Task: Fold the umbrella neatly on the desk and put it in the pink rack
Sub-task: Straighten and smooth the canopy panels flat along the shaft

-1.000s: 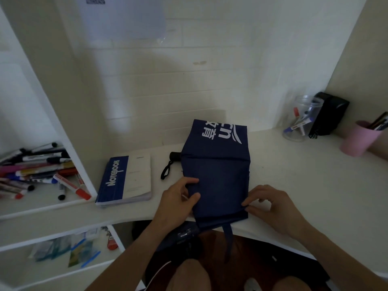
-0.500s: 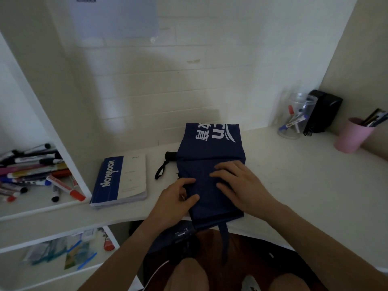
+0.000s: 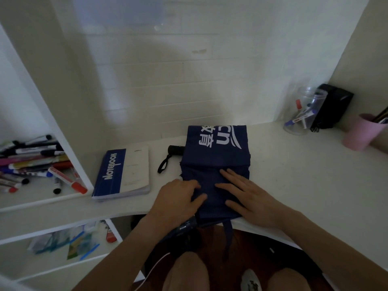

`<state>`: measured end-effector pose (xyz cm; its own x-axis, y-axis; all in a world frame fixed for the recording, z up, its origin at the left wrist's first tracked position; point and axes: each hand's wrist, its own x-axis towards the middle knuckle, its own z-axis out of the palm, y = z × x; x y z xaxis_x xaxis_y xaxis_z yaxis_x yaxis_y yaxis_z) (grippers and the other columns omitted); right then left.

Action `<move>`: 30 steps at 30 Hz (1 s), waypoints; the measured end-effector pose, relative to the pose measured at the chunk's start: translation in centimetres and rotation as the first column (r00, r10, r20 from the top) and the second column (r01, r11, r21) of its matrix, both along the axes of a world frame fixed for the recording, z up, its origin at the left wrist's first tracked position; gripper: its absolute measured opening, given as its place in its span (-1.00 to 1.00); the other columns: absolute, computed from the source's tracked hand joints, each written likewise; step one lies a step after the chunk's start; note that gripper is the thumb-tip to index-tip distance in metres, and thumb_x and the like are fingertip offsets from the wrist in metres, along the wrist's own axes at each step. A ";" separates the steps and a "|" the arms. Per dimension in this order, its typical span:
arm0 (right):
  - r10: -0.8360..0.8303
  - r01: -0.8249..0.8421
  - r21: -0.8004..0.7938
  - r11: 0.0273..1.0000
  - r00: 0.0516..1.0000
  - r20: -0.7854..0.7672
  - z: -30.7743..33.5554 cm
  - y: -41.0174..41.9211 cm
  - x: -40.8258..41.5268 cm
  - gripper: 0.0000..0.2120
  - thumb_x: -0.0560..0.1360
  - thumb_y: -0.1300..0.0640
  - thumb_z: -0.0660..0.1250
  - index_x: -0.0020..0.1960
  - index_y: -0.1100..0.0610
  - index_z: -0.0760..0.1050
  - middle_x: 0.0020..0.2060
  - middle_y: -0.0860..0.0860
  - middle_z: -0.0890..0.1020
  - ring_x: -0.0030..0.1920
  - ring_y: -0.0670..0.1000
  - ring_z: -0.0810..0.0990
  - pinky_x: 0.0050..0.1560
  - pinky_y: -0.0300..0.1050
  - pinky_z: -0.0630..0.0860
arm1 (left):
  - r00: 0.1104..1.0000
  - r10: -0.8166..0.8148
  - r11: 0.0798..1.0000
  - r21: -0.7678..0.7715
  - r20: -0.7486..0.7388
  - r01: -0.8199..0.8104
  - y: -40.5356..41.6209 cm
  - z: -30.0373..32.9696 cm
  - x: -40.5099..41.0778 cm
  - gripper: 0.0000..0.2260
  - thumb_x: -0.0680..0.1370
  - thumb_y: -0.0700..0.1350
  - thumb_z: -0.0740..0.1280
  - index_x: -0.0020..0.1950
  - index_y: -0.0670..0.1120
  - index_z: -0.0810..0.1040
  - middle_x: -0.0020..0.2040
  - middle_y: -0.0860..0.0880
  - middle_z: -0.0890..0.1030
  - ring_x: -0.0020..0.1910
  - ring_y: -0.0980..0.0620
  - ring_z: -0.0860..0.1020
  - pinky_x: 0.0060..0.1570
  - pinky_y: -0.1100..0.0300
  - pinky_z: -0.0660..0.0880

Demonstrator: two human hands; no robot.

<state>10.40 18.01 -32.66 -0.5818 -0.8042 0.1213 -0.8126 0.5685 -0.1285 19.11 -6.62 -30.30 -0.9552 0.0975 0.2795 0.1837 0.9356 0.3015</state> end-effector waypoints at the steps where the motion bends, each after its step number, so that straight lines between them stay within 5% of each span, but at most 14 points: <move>1: 0.000 0.000 0.011 1.000 1.000 0.015 -0.1 -0.1 0.0 -0.46 0.66 -0.23 -0.06 0.61 -0.12 0.05 0.63 -0.14 -0.14 0.60 -0.16 -0.24 0.58 -0.18 -0.17 | 0.990 -0.031 0.998 -0.062 -0.135 0.023 0.6 0.0 -0.1 -0.66 0.63 0.16 0.25 0.27 -0.01 0.59 0.02 -0.01 0.66 -0.01 0.02 0.58 0.02 0.12 0.54; 3: -0.009 0.008 0.027 1.000 0.999 0.041 -0.2 -0.2 0.1 -0.42 0.67 -0.21 -0.05 0.63 -0.08 -0.10 0.62 -0.15 -0.18 0.58 -0.20 -0.28 0.59 -0.19 -0.20 | 0.955 -0.194 0.973 -0.166 -0.224 0.158 1.6 -0.6 -0.6 -0.60 0.67 0.16 0.17 0.38 -0.02 0.53 0.24 -0.05 0.59 0.21 -0.01 0.52 0.24 0.10 0.49; 5: -0.017 0.014 0.051 0.999 0.998 0.060 -0.1 -0.1 0.3 -0.38 0.67 -0.20 -0.05 0.62 -0.05 -0.22 0.60 -0.17 -0.22 0.56 -0.25 -0.31 0.59 -0.21 -0.22 | 0.963 -0.260 0.947 -0.213 -0.076 0.239 1.6 -2.0 -0.9 -0.46 0.68 0.23 0.07 0.58 -0.02 0.31 0.57 -0.06 0.34 0.56 -0.03 0.26 0.53 0.03 0.26; 7: -0.037 0.028 0.097 0.995 0.995 0.095 0.3 0.3 0.3 -0.36 0.66 -0.24 -0.08 0.60 -0.07 -0.29 0.58 -0.22 -0.26 0.53 -0.31 -0.34 0.58 -0.23 -0.26 | 0.974 -0.213 0.948 -0.225 0.072 0.224 0.8 -3.4 -0.8 -0.38 0.67 0.31 -0.05 0.66 0.04 0.07 0.67 0.04 0.04 0.65 0.06 -0.05 0.60 0.02 0.05; 9: -0.071 0.051 0.160 0.986 0.990 0.126 0.6 1.2 0.2 -0.34 0.63 -0.30 -0.13 0.60 -0.10 -0.33 0.57 -0.24 -0.30 0.51 -0.33 -0.37 0.57 -0.23 -0.29 | 0.975 -0.199 0.950 -0.225 0.102 0.218 0.2 -4.2 -0.6 -0.38 0.65 0.35 -0.12 0.66 0.11 -0.05 0.67 0.09 -0.07 0.64 0.11 -0.14 0.62 0.06 -0.05; 13: -0.143 0.121 0.111 0.986 0.965 0.221 1.1 3.4 0.7 -0.26 0.56 -0.41 -0.11 0.61 -0.15 -0.23 0.57 -0.30 -0.23 0.54 -0.34 -0.26 0.60 -0.17 -0.13 | 0.973 -0.202 0.946 -0.233 0.112 0.223 0.1 -3.9 -0.8 -0.38 0.64 0.38 -0.13 0.65 0.17 -0.08 0.67 0.11 -0.09 0.64 0.11 -0.14 0.61 0.10 -0.11; 15: -0.233 0.298 -0.166 0.940 0.916 0.325 1.6 4.2 1.9 -0.31 0.52 -0.38 0.14 0.59 -0.19 0.11 0.56 -0.34 0.10 0.52 -0.34 0.10 0.50 -0.28 0.14 | 0.975 -0.189 0.951 -0.227 0.114 0.211 0.3 -3.9 -0.8 -0.38 0.64 0.37 -0.12 0.65 0.17 -0.07 0.67 0.10 -0.09 0.64 0.10 -0.14 0.61 0.10 -0.10; 18: -0.379 0.481 -0.452 0.751 0.875 0.302 1.7 4.2 3.8 -0.59 0.41 -0.26 0.39 0.21 -0.14 0.55 0.16 -0.26 0.55 0.10 -0.27 0.54 0.03 -0.45 0.43 | 0.976 -0.178 0.957 -0.209 0.126 0.202 0.6 -3.4 -0.8 -0.35 0.61 0.38 -0.11 0.66 0.15 -0.02 0.67 0.09 -0.03 0.64 0.08 -0.07 0.57 0.13 -0.09; 23: -0.483 0.604 -0.394 0.693 0.794 0.370 0.9 2.5 5.7 -0.85 0.40 -0.13 0.51 -0.13 -0.10 0.64 -0.14 -0.19 0.60 -0.13 -0.20 0.56 -0.13 -0.35 0.43 | 0.981 -0.138 0.972 -0.173 0.138 0.161 1.8 -1.7 -1.4 -0.36 0.57 0.34 -0.22 0.63 0.19 0.07 0.63 0.05 0.16 0.58 0.03 0.11 0.51 0.05 0.20; 30: -0.570 0.739 -0.367 0.565 0.671 0.474 0.5 1.3 6.5 -0.77 0.49 -0.19 0.39 -0.16 -0.06 0.66 -0.18 -0.18 0.60 -0.14 -0.16 0.54 -0.12 -0.22 0.40 | 0.989 -0.112 0.966 -0.224 0.099 0.132 3.7 -1.7 -2.3 -0.39 0.61 0.29 -0.23 0.60 0.16 0.20 0.57 0.00 0.22 0.50 -0.07 0.19 0.39 -0.11 0.40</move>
<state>16.91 19.27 -32.12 -0.9919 -0.0502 0.1163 -0.1176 0.7075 -0.6969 16.84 -2.96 -31.99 -0.9511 0.2671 0.1550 0.2841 0.9535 0.1006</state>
